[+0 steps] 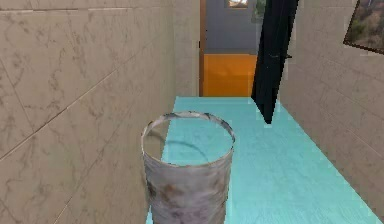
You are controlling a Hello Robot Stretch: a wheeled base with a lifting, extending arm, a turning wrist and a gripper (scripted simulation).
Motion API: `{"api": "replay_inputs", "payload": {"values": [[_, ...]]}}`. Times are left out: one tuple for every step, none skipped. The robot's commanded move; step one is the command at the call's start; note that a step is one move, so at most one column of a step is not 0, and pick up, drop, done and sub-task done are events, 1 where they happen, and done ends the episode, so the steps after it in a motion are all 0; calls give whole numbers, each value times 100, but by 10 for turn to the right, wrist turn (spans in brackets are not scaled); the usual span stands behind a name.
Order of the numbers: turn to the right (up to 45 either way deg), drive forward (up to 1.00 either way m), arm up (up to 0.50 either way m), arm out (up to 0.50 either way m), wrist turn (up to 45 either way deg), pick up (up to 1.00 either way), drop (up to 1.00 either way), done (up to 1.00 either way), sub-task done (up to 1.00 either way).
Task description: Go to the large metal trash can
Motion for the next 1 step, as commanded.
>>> {"api": "replay_inputs", "payload": {"values": [[0,0,0,0,0,0,0,100,0]]}}
